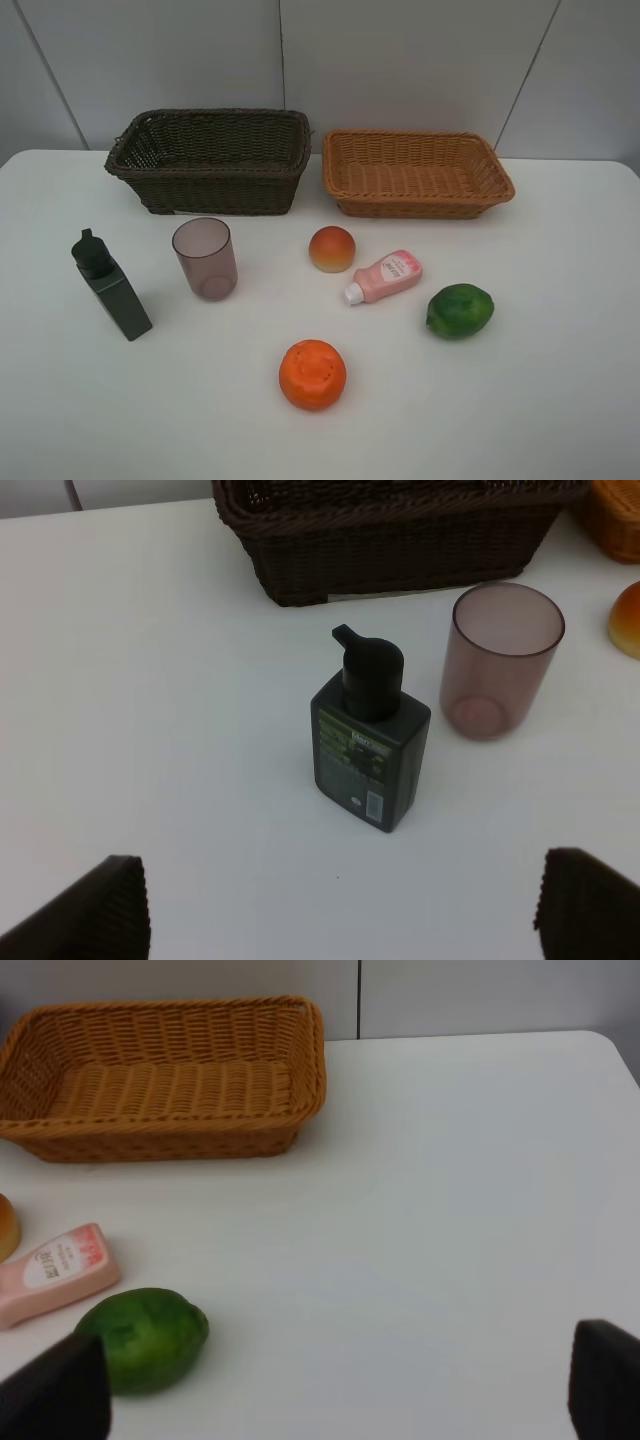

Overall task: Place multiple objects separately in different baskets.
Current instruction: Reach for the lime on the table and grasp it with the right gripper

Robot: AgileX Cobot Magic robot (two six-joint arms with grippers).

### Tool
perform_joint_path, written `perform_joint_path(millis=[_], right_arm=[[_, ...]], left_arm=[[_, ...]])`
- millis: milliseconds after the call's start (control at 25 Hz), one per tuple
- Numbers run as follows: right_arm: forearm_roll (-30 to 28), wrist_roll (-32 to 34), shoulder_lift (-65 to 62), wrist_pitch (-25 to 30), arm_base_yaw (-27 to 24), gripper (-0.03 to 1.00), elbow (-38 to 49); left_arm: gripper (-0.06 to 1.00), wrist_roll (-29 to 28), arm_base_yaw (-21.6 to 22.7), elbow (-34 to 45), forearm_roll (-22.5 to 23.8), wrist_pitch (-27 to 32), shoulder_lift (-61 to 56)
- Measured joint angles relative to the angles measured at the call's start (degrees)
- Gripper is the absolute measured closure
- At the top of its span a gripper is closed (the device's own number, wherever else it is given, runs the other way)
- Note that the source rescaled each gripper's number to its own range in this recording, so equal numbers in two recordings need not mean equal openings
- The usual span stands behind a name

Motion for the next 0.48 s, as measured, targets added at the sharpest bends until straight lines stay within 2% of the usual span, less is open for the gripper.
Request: perform_joint_path(millis=[480], right_arm=[[0.00, 0.00, 0.00, 0.00, 0.00, -0.03, 0.00]], left_arm=[[-0.05, 0.00, 0.00, 0.00, 0.00, 0.00, 0.00]])
